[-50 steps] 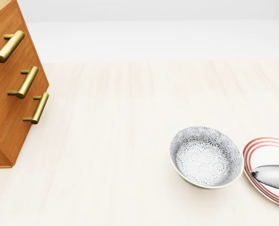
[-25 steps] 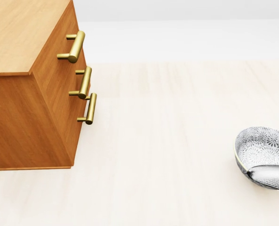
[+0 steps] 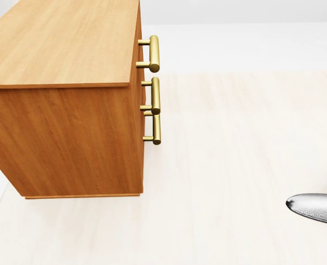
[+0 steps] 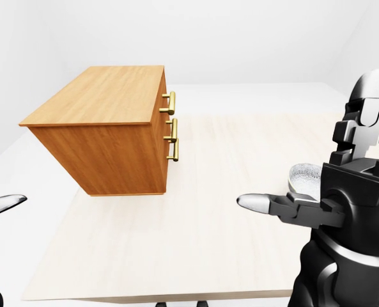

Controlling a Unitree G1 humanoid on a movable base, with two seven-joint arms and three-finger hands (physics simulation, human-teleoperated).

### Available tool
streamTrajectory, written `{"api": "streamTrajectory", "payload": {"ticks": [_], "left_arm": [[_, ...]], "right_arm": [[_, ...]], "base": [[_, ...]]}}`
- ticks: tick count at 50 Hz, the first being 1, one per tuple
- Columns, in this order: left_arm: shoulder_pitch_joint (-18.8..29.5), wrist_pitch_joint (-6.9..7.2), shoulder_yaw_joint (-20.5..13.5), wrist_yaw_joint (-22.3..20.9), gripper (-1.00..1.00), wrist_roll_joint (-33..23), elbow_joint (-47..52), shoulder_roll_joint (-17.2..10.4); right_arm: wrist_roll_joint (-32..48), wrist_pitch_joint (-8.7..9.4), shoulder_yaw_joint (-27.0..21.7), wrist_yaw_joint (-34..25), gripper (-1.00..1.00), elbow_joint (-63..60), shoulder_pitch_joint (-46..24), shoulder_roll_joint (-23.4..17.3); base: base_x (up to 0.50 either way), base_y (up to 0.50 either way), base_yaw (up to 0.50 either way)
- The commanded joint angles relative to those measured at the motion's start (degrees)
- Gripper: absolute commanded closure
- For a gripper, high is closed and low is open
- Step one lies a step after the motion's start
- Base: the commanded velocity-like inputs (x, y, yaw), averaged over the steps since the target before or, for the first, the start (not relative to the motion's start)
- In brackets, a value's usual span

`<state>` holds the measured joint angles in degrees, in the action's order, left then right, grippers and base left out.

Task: Put the bowl on top of the cabinet.

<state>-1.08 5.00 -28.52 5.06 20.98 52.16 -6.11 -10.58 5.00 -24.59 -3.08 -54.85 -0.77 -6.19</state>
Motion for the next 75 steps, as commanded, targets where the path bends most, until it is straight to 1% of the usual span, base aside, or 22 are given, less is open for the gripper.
{"api": "streamTrajectory", "payload": {"ticks": [1, 19, 22, 24, 25, 26, 28, 30, 32, 33, 35, 36, 39, 42, 43, 46, 49, 58, 59, 63, 66, 75], "left_arm": [[-0.17, 0.00, 0.23, -0.30, -1.00, -0.27, -0.42, 0.24], [-0.33, 0.00, 0.37, -0.14, -1.00, -0.44, 0.32, 0.42], [-0.29, 0.00, 0.40, -0.15, -1.00, -0.51, 0.36, 0.43], [-0.28, 0.00, 0.57, -0.16, -1.00, -0.68, 0.45, 0.45], [-0.31, 0.00, 0.64, -0.17, -1.00, -0.74, 0.55, 0.48], [-0.31, 0.00, 0.60, -0.20, -1.00, -0.78, 0.55, 0.50], [-0.28, 0.00, 0.45, -0.23, -1.00, -0.70, 0.58, 0.48], [-0.11, 0.00, 0.43, -0.22, -1.00, -0.76, 0.35, 0.36], [-0.18, 0.00, 0.45, -0.30, -1.00, -0.85, 0.26, 0.39], [-0.22, 0.00, 0.51, -0.33, -1.00, -0.93, 0.21, 0.41], [-0.26, 0.00, 0.60, -0.39, -1.00, -0.98, 0.35, 0.44], [0.51, 0.00, 0.44, -0.07, -1.00, -0.76, 0.36, -0.03], [0.57, 0.00, 0.12, 0.06, -1.00, -0.36, 0.67, -0.24], [0.71, 0.00, 0.34, 0.15, -1.00, -0.53, 0.40, -0.31], [1.08, 0.00, 0.41, 0.37, -1.00, -0.64, 0.16, -0.51], [1.01, 0.00, 0.57, 0.36, -1.00, -0.70, 0.12, -0.50], [0.90, 0.00, 0.51, 0.26, -1.00, -0.71, -0.05, -0.44], [0.89, 0.00, 0.51, 0.27, -1.00, -0.70, -0.06, -0.45], [0.81, 0.00, 0.59, 0.29, -1.00, -0.76, 0.11, -0.40], [0.81, 0.00, 0.81, 0.27, -1.00, -1.03, 0.33, -0.37], [0.88, 0.00, 0.75, 0.23, -1.00, -1.06, 0.20, -0.35], [0.96, 0.00, 0.76, 0.20, -1.00, -1.04, 0.28, -0.39]], "right_arm": [[0.89, 0.00, 0.77, -0.49, -1.00, 0.82, 0.23, 0.13], [0.41, 0.00, -0.19, -0.77, -1.00, 1.22, 0.33, 0.32], [0.00, 0.00, -1.17, -0.72, -1.00, 2.03, -1.09, -1.20], [0.83, 0.00, -1.65, -1.15, -1.00, 3.72, -3.24, -3.95], [5.81, 0.00, -0.76, -1.41, -1.00, 9.84, -5.56, -8.41], [9.76, 0.00, -0.11, -2.25, -1.00, 12.81, -5.94, -10.31], [14.64, 0.00, -0.26, -4.10, -1.00, 17.06, -7.50, -11.78], [13.53, 0.00, -2.79, -6.03, -1.00, 20.06, -10.14, -12.27], [14.93, 0.00, -3.23, -6.83, -1.00, 23.28, -11.88, -14.95], [19.06, 0.00, -2.50, -6.42, -1.00, 27.86, -12.90, -18.22], [24.59, 0.00, -1.14, -6.71, -1.00, 35.55, -14.01, -20.68], [29.54, 0.00, 1.99, -9.51, -1.00, 49.70, -15.77, -26.12], [34.10, 0.00, 0.22, -13.03, -1.00, 55.33, -17.40, -27.84], [36.80, 0.00, -0.51, -14.41, -1.00, 58.73, -18.55, -29.17], [46.86, 0.00, 6.01, -17.51, -1.00, 77.22, -20.82, -38.14], [49.59, 0.00, 4.59, -18.60, -1.00, 81.87, -23.57, -37.94], [50.89, 0.00, 5.10, -18.63, -1.00, 85.53, -26.43, -38.56], [51.16, 0.00, 4.93, -18.70, -1.00, 85.72, -26.60, -38.48], [52.85, 0.00, 7.77, -18.62, -1.00, 95.71, -32.30, -40.92], [54.13, 0.00, 10.49, -16.55, -1.00, 104.89, -36.29, -42.18], [55.29, 0.00, 12.03, -16.08, -1.00, 108.90, -37.65, -42.93], [55.73, 0.00, 12.82, -17.23, -1.00, 113.62, -39.61, -44.37]], "base": [[0.50, 0.00, 0.00], [0.50, 0.00, 0.00], [0.08, 0.00, 0.00], [0.00, 0.00, 0.00], [0.00, 0.00, 0.00], [0.00, 0.00, 0.00], [0.00, 0.00, 0.00], [0.00, 0.00, 0.00], [0.00, 0.00, 0.00], [0.00, 0.00, 0.00], [0.00, 0.00, 0.00], [0.00, 0.00, 0.00], [0.00, 0.00, 0.00], [0.00, 0.00, 0.00], [0.00, 0.00, 0.00], [0.00, 0.00, 0.00], [0.00, 0.00, 0.00], [0.00, 0.00, 0.00], [0.00, 0.00, 0.00], [0.00, 0.00, 0.00], [0.00, 0.00, 0.00], [0.00, 0.00, 0.00]]}}
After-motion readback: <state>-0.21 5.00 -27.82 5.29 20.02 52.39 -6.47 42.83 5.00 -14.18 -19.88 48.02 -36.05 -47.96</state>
